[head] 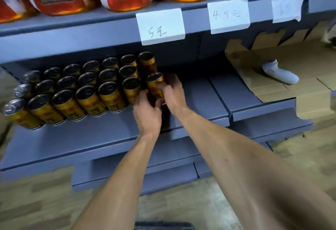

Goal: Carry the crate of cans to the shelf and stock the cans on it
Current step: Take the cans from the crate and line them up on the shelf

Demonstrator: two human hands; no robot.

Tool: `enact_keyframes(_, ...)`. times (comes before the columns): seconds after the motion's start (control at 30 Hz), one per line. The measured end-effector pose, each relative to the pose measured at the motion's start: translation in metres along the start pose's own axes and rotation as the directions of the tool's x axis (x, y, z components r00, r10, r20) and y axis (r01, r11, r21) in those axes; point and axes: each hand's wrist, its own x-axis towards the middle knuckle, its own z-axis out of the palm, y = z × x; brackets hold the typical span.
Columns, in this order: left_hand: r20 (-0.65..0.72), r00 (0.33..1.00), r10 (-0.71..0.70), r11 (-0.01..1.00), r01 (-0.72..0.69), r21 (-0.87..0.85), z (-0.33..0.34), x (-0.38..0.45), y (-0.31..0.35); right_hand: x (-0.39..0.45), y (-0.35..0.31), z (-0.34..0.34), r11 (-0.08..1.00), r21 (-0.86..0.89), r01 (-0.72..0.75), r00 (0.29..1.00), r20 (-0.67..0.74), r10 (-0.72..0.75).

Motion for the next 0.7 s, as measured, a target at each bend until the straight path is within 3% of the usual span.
enact_keyframes(0.13, -0.075, 0.997, -0.027, 0.999, 0.03, 0.03, 0.024, -0.003, 0.005, 0.022, 0.016, 0.01, 0.986, -0.157, 0.059, 0.996, -0.062, -0.07)
enact_keyframes(0.37, -0.277, 0.95, -0.145, 0.989, 0.133, -0.061, 0.034, 0.002, -0.006, 0.037, 0.028, 0.014, 0.998, 0.006, 0.063, 0.998, -0.027, -0.063)
enact_keyframes(0.7, -0.373, 0.909, -0.185, 0.982, 0.152, -0.117, 0.034, 0.01, -0.008, 0.054, 0.027, 0.039, 0.991, -0.076, 0.106, 0.988, -0.107, -0.113)
